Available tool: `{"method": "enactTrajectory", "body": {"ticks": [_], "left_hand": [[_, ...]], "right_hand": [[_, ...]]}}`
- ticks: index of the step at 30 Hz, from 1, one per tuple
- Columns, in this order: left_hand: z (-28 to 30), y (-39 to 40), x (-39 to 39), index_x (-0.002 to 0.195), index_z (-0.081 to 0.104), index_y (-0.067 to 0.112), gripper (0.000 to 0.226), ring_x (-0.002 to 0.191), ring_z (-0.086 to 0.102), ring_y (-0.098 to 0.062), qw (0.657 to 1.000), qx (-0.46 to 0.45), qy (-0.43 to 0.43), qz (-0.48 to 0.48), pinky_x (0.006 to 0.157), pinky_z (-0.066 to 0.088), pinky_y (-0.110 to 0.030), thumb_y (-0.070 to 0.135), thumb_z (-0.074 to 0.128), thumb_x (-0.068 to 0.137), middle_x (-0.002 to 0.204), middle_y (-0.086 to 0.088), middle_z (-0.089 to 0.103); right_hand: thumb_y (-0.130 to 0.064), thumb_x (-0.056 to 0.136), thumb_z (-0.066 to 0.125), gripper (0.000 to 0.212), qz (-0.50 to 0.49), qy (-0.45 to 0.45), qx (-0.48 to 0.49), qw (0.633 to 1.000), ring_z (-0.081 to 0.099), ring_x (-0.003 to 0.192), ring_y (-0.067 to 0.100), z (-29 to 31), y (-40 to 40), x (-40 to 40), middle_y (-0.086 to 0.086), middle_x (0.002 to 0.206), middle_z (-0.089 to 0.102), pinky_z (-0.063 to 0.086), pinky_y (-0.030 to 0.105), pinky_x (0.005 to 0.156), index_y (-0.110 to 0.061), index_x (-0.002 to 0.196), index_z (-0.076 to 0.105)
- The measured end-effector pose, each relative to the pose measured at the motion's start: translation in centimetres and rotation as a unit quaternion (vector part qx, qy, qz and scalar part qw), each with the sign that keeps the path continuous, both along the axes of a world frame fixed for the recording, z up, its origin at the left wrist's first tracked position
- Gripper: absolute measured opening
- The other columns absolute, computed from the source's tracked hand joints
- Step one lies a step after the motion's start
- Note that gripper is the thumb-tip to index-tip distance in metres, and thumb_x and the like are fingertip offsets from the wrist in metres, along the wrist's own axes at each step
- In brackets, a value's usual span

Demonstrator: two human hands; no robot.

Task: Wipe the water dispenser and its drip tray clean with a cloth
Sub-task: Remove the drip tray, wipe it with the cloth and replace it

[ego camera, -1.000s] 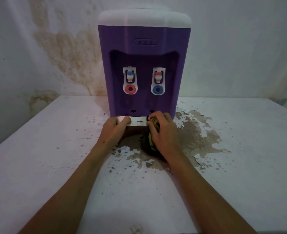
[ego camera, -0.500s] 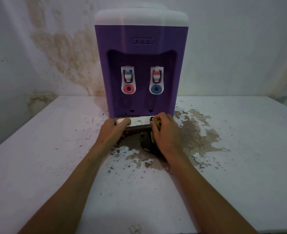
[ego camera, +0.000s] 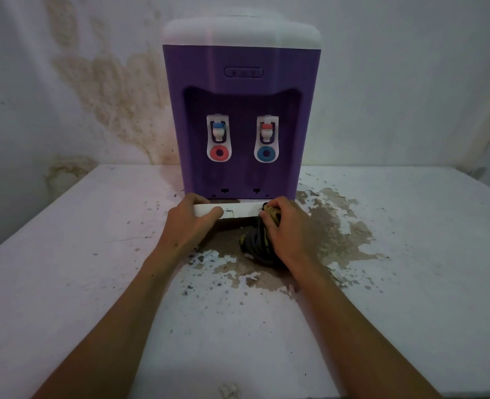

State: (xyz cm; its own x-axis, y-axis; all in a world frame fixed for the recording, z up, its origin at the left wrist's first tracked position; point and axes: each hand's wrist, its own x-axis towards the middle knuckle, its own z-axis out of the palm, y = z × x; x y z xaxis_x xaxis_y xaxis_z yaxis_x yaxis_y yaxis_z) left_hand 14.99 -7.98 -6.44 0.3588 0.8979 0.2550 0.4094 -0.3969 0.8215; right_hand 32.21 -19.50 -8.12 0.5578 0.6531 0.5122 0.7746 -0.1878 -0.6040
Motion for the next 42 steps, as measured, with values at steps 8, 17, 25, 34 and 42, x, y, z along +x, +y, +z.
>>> {"method": "enactTrajectory", "body": {"ticks": [8, 17, 25, 34, 42], "left_hand": [[0.1, 0.2, 0.0, 0.111, 0.072, 0.016, 0.060, 0.093, 0.063, -0.014, 0.999, 0.031, 0.023, 0.013, 0.066, 0.043, -0.013, 0.061, 0.080, 0.073, 0.102, 0.002, 0.069], [-0.2, 0.5, 0.1, 0.114, 0.072, 0.016, 0.062, 0.097, 0.063, -0.016, 0.999, 0.023, 0.024, 0.013, 0.071, 0.048, -0.018, 0.062, 0.079, 0.074, 0.107, 0.000, 0.068], [-0.5, 0.6, -0.1, 0.108, 0.072, 0.022, 0.051, 0.095, 0.063, -0.013, 1.000, 0.015, 0.007, -0.013, 0.072, 0.051, -0.022, 0.058, 0.081, 0.074, 0.103, 0.005, 0.067], [-0.5, 0.6, 0.0, 0.104, 0.074, 0.025, 0.046, 0.094, 0.063, -0.008, 0.999, 0.005, -0.018, -0.040, 0.076, 0.054, -0.024, 0.056, 0.083, 0.071, 0.100, 0.009, 0.069], [-0.2, 1.0, -0.5, 0.104, 0.074, 0.023, 0.046, 0.099, 0.064, -0.013, 0.997, -0.042, -0.058, -0.032, 0.081, 0.056, -0.029, 0.052, 0.085, 0.070, 0.101, 0.007, 0.070]], "right_hand": [[-0.030, 0.095, 0.065, 0.014, -0.031, -0.011, -0.027, 0.999, 0.055, 0.080, 0.013, 0.6, -0.3, -0.4, -0.001, 0.093, 0.062, 0.036, 0.020, 0.064, -0.016, 0.098, 0.065], [-0.024, 0.092, 0.067, 0.013, 0.012, -0.045, -0.017, 0.999, 0.053, 0.081, 0.011, 1.0, -0.5, -0.1, -0.002, 0.094, 0.059, 0.031, 0.010, 0.063, -0.016, 0.100, 0.074], [-0.023, 0.089, 0.069, 0.009, 0.043, -0.014, -0.011, 0.999, 0.057, 0.084, 0.011, 0.8, -0.5, 0.0, -0.003, 0.093, 0.061, 0.034, 0.007, 0.065, -0.018, 0.095, 0.074], [-0.026, 0.098, 0.062, 0.019, 0.048, -0.056, 0.029, 0.997, 0.050, 0.089, 0.006, 1.1, -0.4, -1.1, -0.004, 0.112, 0.054, 0.034, 0.004, 0.071, -0.018, 0.115, 0.065], [-0.021, 0.104, 0.052, 0.017, -0.098, 0.025, 0.029, 0.994, 0.048, 0.083, 0.010, 1.0, -0.8, 1.2, 0.006, 0.113, 0.057, 0.039, 0.017, 0.074, -0.011, 0.111, 0.063]]}}
